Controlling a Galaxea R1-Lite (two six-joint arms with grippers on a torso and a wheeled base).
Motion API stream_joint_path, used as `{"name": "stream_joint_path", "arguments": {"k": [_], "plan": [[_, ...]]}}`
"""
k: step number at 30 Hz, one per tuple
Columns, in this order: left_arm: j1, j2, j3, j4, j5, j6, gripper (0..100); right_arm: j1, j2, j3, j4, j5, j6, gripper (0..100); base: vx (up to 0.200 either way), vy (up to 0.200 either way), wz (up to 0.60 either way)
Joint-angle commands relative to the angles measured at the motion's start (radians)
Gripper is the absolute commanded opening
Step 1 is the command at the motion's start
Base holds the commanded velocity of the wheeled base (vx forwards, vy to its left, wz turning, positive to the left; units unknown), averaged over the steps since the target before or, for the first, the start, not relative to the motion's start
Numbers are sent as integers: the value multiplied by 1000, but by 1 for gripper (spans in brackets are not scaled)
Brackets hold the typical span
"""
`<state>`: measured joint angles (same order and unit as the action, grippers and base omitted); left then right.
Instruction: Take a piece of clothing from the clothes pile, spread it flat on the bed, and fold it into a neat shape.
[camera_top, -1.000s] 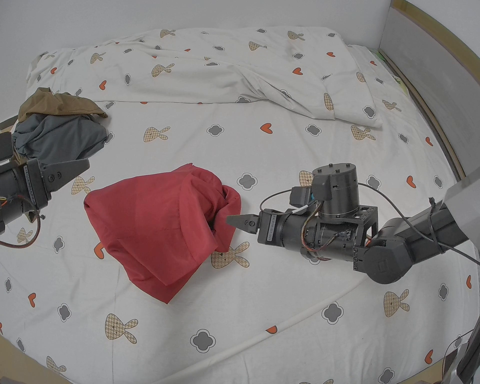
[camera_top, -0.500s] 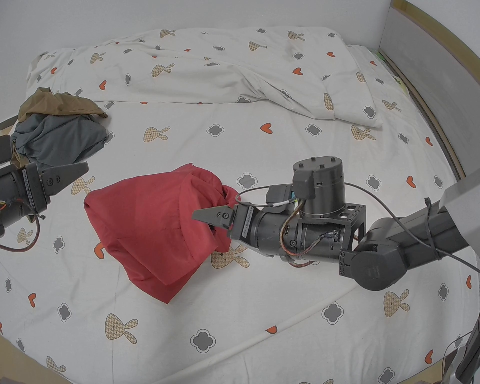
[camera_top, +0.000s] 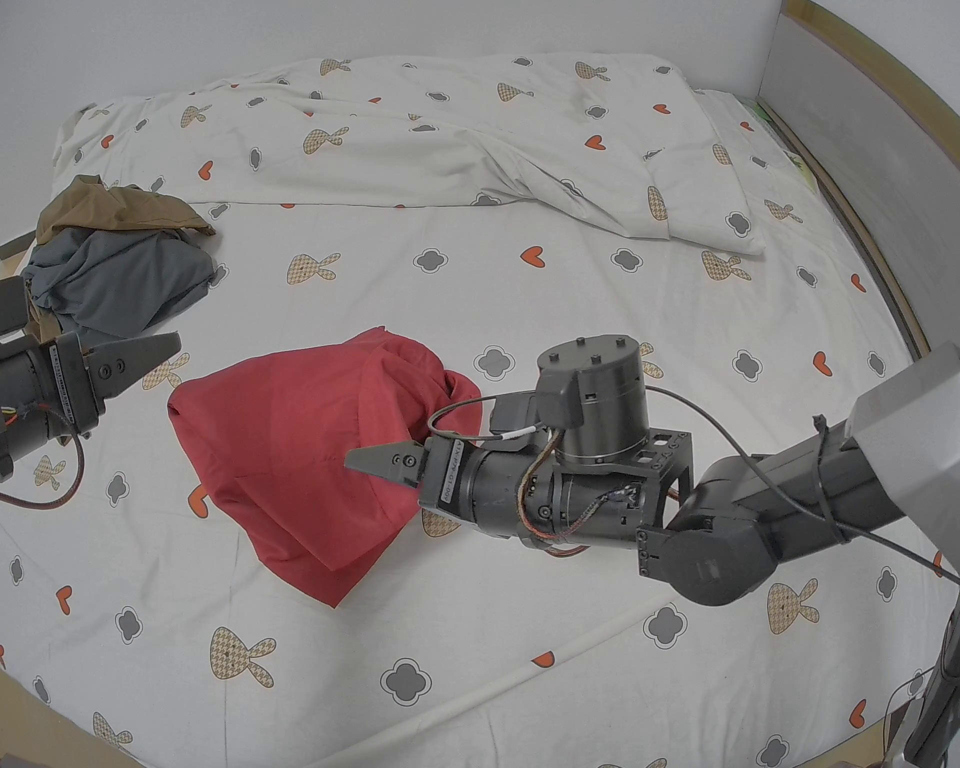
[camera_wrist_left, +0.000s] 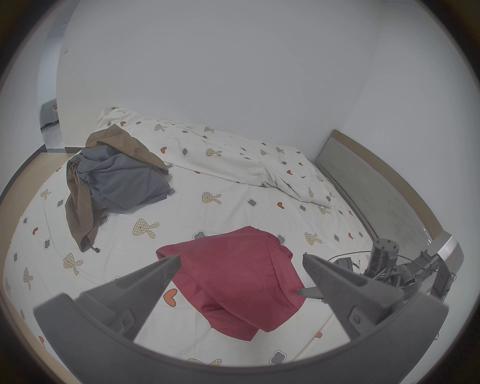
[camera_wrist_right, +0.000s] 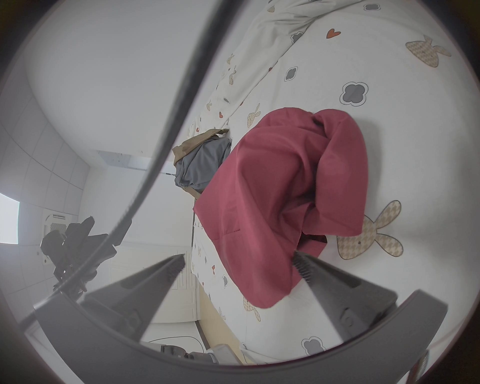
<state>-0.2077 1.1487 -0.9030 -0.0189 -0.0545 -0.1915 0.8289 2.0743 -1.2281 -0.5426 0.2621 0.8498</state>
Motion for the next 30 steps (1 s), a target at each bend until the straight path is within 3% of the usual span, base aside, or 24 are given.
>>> {"name": "stream_joint_path", "arguments": {"k": [1,8,18,20,30], "plan": [[-1,2,6,-1,-1,0,100,-7,69,-57,-2,-3,0,0,0,0,0],[-1,8,10,-3,-1,1,100,-37,49,-67,-2,-38,2,0,0,0,0],[-1,16,16,-6,-1,1,100,-125,-246,62,12,-35,-1,0,0,0,0],[-1,16,16,-6,-1,1,100,-177,-467,167,53,-32,-9,0,0,0,0],[-6,14,16,-6,-1,1,100,-221,-910,328,190,-35,-127,0,0,0,0]]}}
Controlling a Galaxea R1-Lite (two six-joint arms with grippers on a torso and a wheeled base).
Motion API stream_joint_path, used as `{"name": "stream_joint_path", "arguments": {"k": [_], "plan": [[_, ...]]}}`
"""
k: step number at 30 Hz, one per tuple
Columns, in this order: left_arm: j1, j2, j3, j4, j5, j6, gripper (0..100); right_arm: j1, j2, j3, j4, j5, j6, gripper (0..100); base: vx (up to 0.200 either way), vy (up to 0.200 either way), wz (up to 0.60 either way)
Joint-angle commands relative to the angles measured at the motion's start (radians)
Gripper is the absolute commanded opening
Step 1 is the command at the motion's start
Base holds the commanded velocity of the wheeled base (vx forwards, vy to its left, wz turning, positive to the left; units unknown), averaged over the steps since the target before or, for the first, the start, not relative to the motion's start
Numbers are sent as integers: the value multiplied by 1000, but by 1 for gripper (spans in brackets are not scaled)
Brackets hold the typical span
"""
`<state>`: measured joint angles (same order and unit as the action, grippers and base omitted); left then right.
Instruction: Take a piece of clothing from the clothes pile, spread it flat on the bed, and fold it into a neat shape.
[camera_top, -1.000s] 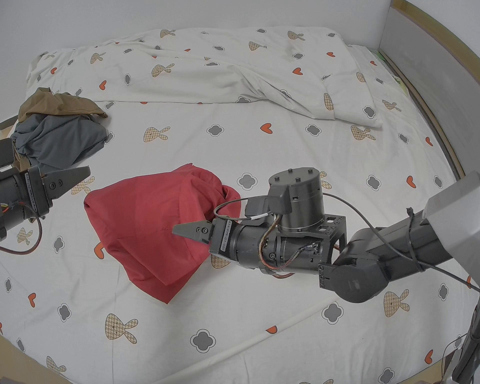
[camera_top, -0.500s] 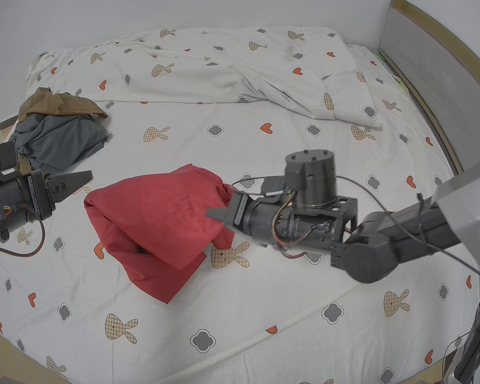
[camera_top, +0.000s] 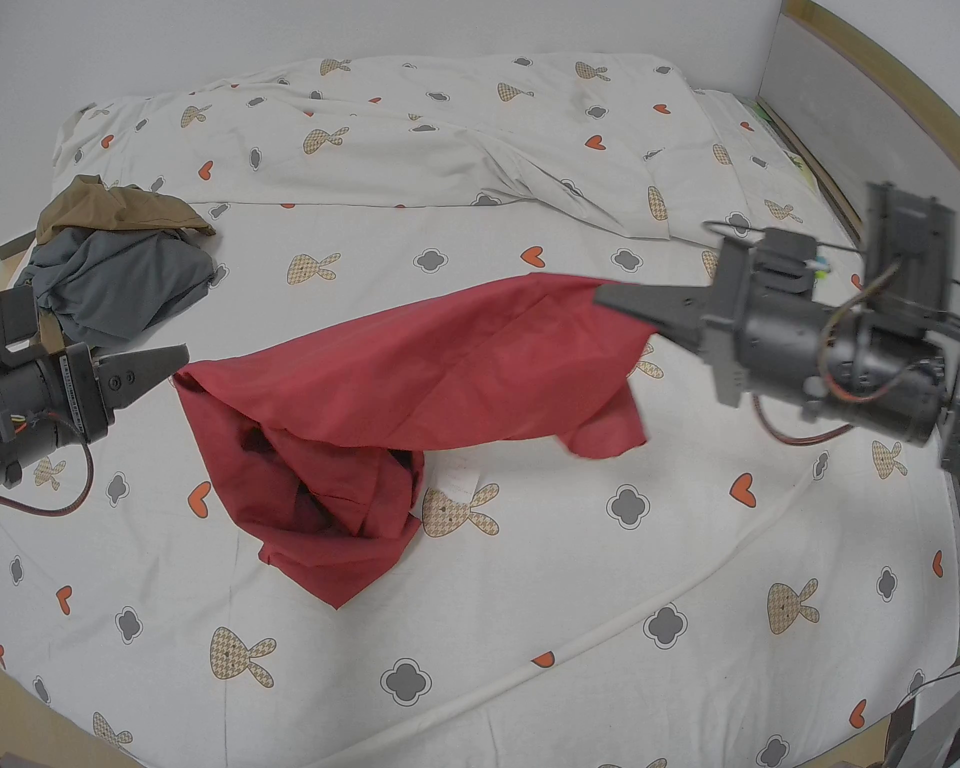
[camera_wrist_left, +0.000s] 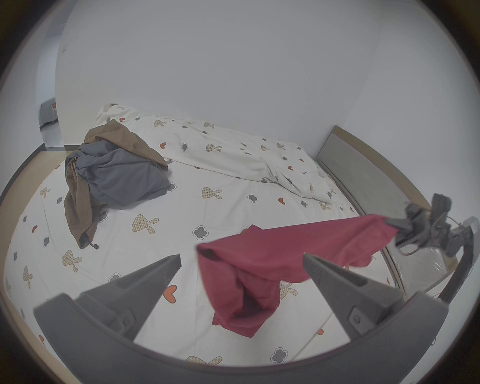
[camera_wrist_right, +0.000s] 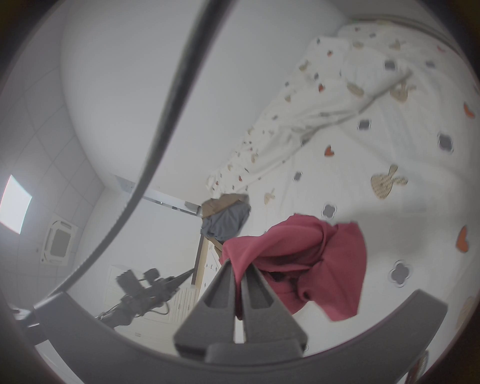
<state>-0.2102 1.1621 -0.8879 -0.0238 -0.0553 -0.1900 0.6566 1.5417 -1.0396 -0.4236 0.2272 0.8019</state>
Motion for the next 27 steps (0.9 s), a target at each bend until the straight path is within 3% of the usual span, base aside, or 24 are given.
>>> {"name": "stream_joint_path", "arguments": {"k": [1,13,18,22,27], "plan": [[-3,1,1,-1,0,0,100,-54,-410,150,78,0,-99,0,0,0,0],[-1,-1,7,-1,0,24,100,-249,-586,184,259,-6,-279,0,0,0,0],[-3,1,7,-1,0,24,100,-284,-675,145,275,-6,-285,0,0,0,0],[-3,1,7,-2,-1,24,100,-316,-736,98,376,-5,-288,0,0,0,0],[-6,2,7,-2,-1,24,100,-318,-730,147,402,-3,-303,0,0,0,0]]}}
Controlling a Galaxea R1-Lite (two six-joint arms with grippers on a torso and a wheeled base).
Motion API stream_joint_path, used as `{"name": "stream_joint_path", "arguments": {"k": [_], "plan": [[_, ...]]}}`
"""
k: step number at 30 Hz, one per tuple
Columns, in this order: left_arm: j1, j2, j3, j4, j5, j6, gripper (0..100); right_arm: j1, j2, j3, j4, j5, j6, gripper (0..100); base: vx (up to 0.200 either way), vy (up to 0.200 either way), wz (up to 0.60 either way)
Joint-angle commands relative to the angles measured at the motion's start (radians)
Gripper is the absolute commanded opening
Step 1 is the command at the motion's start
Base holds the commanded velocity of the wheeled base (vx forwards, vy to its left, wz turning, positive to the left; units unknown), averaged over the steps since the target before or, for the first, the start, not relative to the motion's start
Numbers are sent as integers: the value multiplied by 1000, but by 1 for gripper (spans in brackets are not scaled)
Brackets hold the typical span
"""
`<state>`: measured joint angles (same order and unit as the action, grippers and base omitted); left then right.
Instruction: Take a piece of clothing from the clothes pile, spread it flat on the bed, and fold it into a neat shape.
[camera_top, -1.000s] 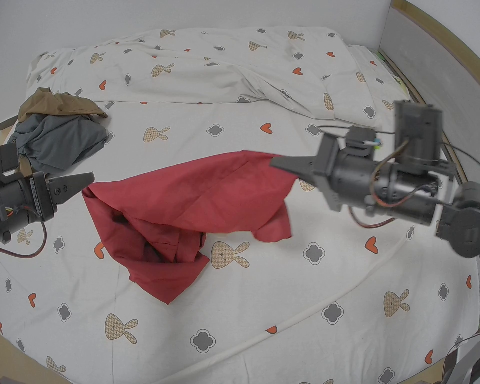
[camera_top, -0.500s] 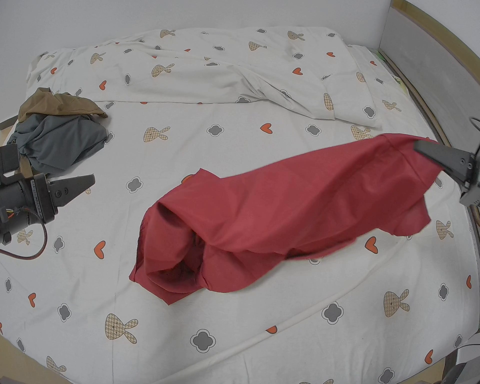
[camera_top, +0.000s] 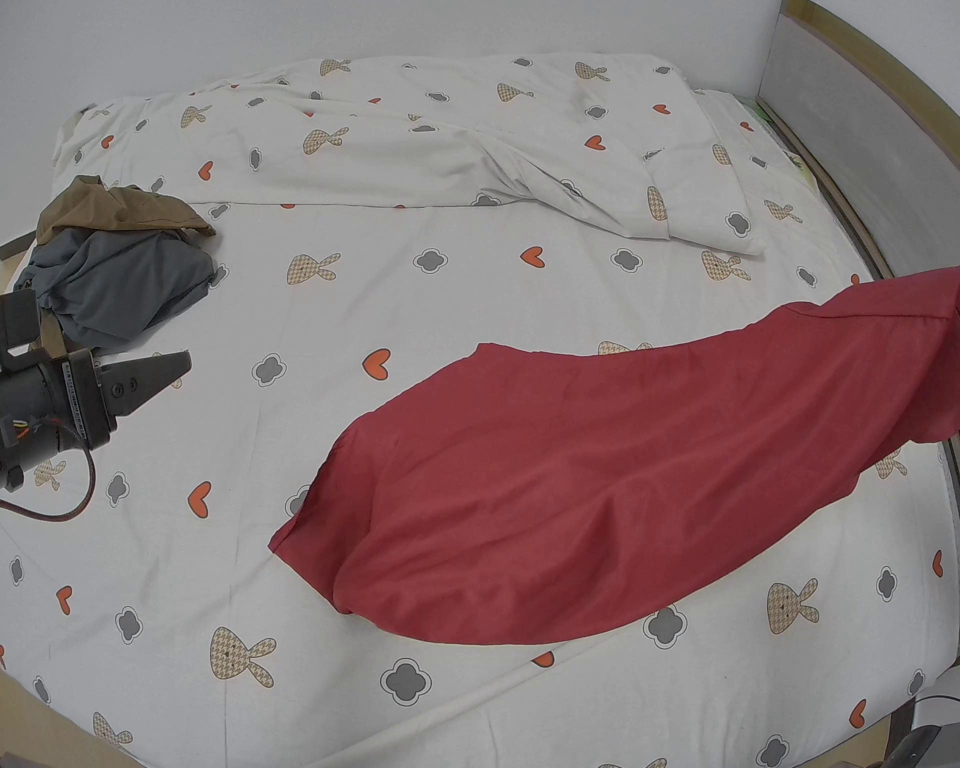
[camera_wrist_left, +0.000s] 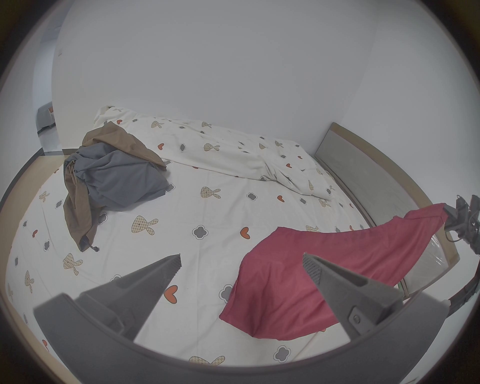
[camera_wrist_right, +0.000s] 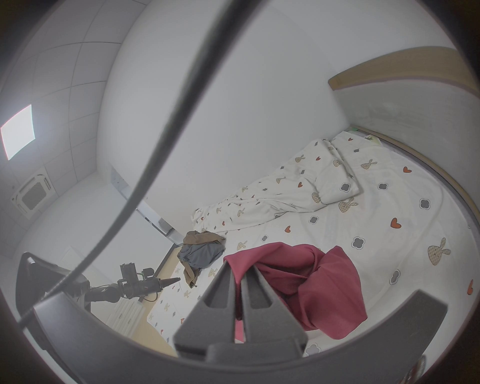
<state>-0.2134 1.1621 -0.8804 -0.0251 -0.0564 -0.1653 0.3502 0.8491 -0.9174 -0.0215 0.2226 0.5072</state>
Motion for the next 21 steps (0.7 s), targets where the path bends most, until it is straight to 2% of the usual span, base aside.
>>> {"name": "stream_joint_path", "arguments": {"k": [1,11,17,21], "plan": [[-6,1,1,-1,0,0,100,-13,-24,46,-3,1,-19,0,0,0,0],[-6,-1,1,-1,0,0,100,-94,246,108,-49,6,-64,0,0,0,0],[-6,16,1,-1,1,0,100,-155,390,26,-213,17,-55,0,0,0,0],[-6,30,-2,-1,3,-2,100,-155,398,-26,-213,18,-55,0,0,0,0]]}}
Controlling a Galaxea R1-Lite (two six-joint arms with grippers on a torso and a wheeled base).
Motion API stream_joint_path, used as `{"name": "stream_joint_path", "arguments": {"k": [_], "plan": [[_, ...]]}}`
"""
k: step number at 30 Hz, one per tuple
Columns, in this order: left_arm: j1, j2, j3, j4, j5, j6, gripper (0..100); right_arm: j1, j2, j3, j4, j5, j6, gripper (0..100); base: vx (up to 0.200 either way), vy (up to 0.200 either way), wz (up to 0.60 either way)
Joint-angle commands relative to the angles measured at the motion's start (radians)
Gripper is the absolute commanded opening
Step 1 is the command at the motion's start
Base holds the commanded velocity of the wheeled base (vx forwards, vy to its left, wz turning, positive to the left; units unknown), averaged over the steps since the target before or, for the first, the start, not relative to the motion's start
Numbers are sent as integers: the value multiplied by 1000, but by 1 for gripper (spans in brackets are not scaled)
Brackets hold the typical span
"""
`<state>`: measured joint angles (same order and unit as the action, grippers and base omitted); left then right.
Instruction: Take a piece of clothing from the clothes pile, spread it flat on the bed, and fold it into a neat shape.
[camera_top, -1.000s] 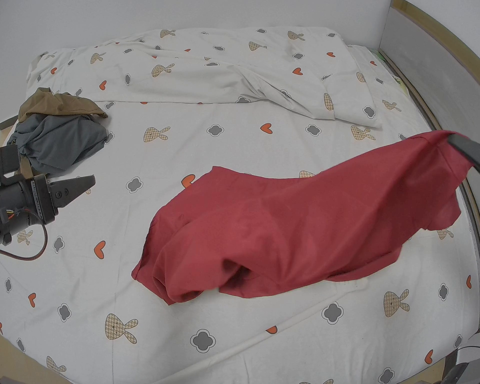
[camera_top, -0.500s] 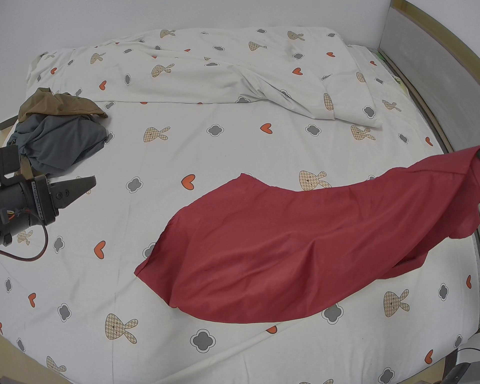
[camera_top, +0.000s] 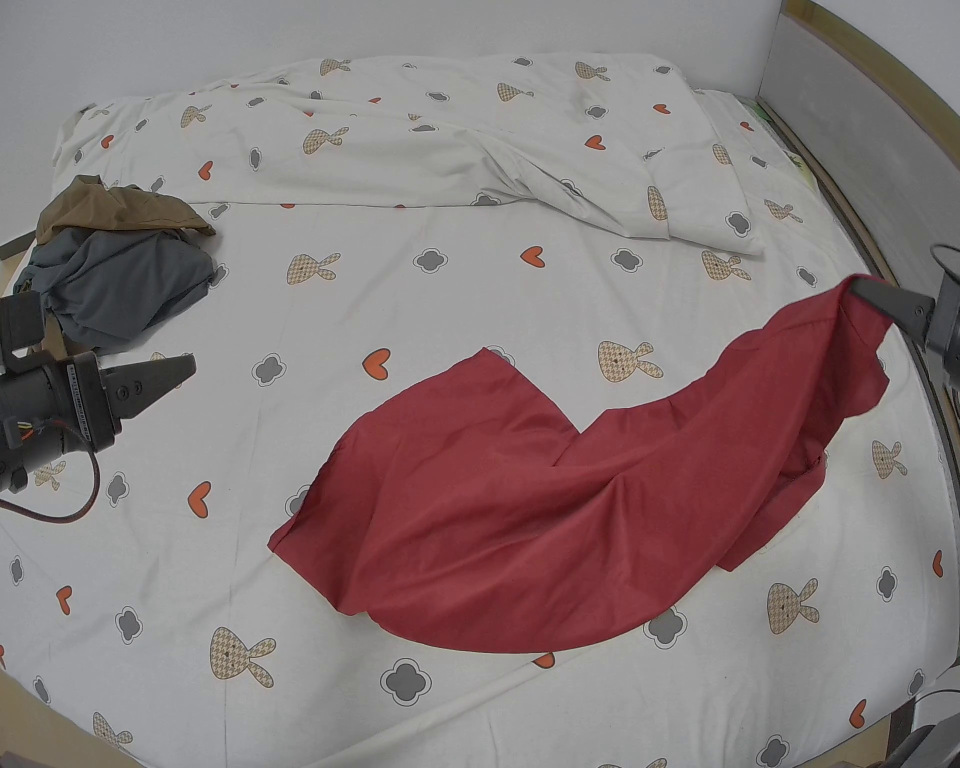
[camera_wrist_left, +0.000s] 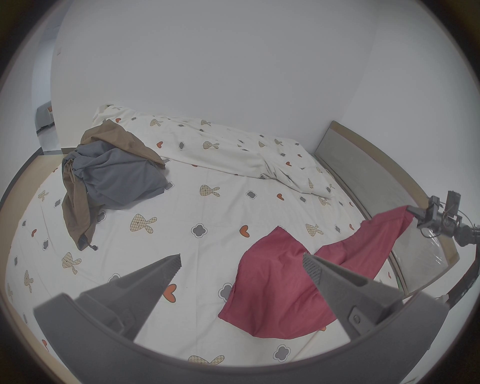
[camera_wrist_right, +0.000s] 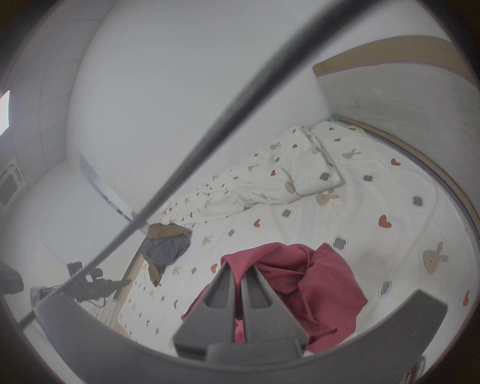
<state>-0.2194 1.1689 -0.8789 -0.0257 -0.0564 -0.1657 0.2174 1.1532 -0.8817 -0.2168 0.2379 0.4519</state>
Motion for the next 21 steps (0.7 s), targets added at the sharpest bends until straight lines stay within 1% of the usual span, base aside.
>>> {"name": "stream_joint_path", "arguments": {"k": [1,5,6,7,8,9,11,12,14,15,17,18,20,21], "plan": [[0,26,-3,0,3,-1,100,-26,95,-95,-16,1,1,0,0,0,0],[0,34,-2,0,1,-3,100,-33,105,-184,20,3,-1,0,0,0,0],[0,34,-2,0,1,-3,100,-33,105,-184,20,3,-1,0,0,0,0],[0,35,-2,0,1,-3,100,-24,100,-181,60,3,-1,0,0,0,0],[2,35,-2,0,1,-3,100,-23,99,-180,66,3,-1,0,0,0,0],[0,34,-2,0,1,-3,100,-20,86,-151,109,3,-1,0,0,0,0],[2,35,-3,0,1,-3,100,-15,63,-122,131,4,-1,0,0,0,0],[2,35,-2,0,1,-3,100,10,5,-83,154,8,1,0,0,0,0],[2,35,-2,0,1,-3,100,46,-50,-26,194,11,2,0,0,0,0],[2,35,-2,0,1,-3,100,53,-58,-19,203,11,2,0,0,0,0],[2,37,-2,0,1,-3,100,126,-152,44,287,12,5,0,0,0,0],[2,37,-2,0,1,-3,100,175,-201,66,332,11,13,0,0,0,0],[2,38,-2,0,1,-3,100,229,-245,73,384,9,39,0,0,0,0],[2,38,-2,0,1,-3,100,238,-253,73,392,9,47,0,0,0,0]]}}
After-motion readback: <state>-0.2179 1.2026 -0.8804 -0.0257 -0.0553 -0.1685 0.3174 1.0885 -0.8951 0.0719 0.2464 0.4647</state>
